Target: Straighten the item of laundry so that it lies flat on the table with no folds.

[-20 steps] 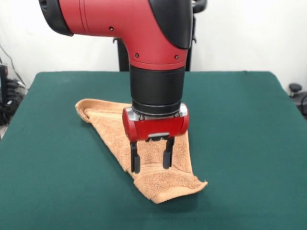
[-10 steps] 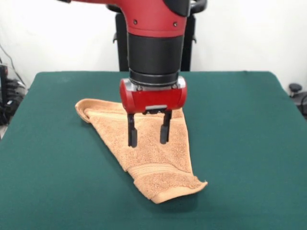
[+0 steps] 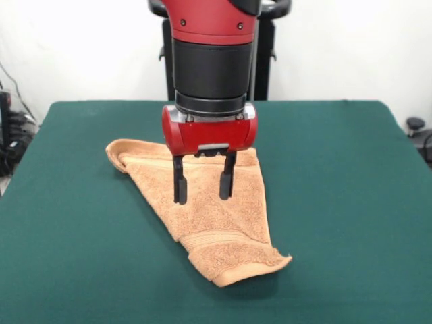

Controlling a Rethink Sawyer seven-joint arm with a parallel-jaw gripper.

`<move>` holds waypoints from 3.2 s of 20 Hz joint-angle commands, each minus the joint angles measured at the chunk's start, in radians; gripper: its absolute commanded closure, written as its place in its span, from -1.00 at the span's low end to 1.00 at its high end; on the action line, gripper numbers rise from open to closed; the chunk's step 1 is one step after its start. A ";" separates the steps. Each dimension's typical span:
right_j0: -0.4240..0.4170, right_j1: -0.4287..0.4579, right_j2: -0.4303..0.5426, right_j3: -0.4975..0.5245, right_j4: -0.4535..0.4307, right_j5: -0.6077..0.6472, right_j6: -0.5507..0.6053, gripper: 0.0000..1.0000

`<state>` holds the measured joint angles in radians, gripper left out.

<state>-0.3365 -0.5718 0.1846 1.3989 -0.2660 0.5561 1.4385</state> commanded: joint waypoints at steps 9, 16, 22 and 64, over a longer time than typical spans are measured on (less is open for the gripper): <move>0.022 -0.024 0.045 0.153 -0.043 0.025 0.021 -1.00; 0.036 0.091 -0.006 0.091 -0.077 0.024 0.040 -1.00; 0.011 0.127 0.019 0.083 -0.102 -0.039 0.005 -1.00; -0.009 0.131 0.063 0.086 -0.131 -0.018 0.008 -1.00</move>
<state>-0.3548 -0.4822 0.1713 1.4198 -0.3666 0.5558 1.4385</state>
